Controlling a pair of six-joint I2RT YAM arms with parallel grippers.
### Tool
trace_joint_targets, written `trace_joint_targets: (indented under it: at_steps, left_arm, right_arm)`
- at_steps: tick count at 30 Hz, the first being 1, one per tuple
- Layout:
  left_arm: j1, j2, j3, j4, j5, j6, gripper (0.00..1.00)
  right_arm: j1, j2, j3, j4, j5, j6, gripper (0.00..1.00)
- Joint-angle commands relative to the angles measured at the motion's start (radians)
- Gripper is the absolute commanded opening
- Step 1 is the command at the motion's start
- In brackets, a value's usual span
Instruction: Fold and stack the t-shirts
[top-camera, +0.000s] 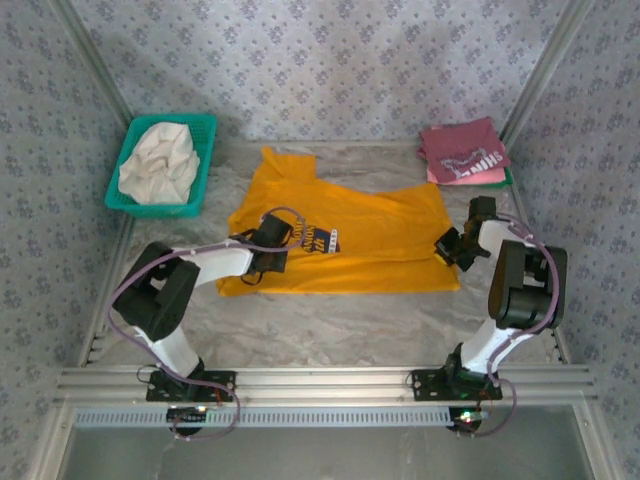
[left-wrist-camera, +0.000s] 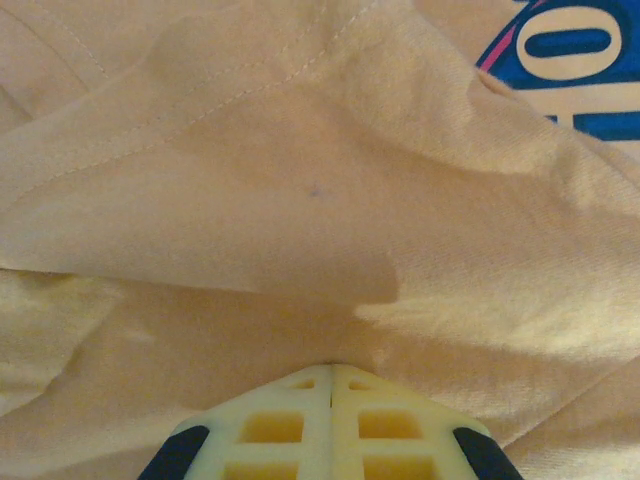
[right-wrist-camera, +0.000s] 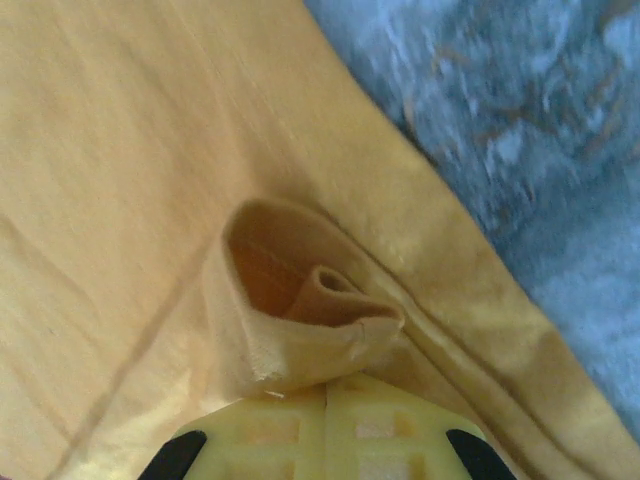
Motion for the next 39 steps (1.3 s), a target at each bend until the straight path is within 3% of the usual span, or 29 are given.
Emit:
trace_joint_targets:
  at_steps: [1, 11, 20, 25, 28, 31, 33, 39]
  left_arm:
    - [-0.005, 0.035, -0.026, -0.003, -0.025, -0.009, 0.0]
    - [-0.001, 0.031, -0.034, -0.018, -0.086, -0.013, 0.0]
    - [0.055, -0.158, 0.013, -0.05, -0.085, -0.016, 0.04]
    - [0.093, -0.251, 0.093, -0.094, -0.082, 0.016, 0.18]
    - [0.18, -0.267, 0.111, -0.105, 0.018, -0.006, 0.32]
    - [0.28, -0.234, 0.115, -0.118, 0.123, -0.014, 0.38]
    - [0.318, -0.209, 0.123, -0.131, 0.166, 0.005, 0.48]
    - [0.364, -0.055, 0.248, -0.245, 0.302, 0.108, 0.62]
  right_arm:
    - [-0.008, 0.031, 0.051, 0.037, 0.018, 0.042, 0.0]
    - [-0.026, 0.108, 0.134, 0.089, -0.001, 0.097, 0.0]
    - [-0.001, 0.002, 0.222, 0.032, 0.035, 0.036, 0.0]
    - [0.093, -0.048, 0.228, 0.019, 0.004, -0.024, 0.0]
    - [0.143, -0.063, 0.143, 0.107, -0.045, 0.011, 0.0]
    - [0.19, -0.027, 0.091, 0.152, -0.066, 0.047, 0.0]
    - [0.21, 0.007, 0.082, 0.146, -0.079, 0.046, 0.0]
    - [0.2, 0.041, 0.013, 0.144, -0.062, 0.049, 0.0]
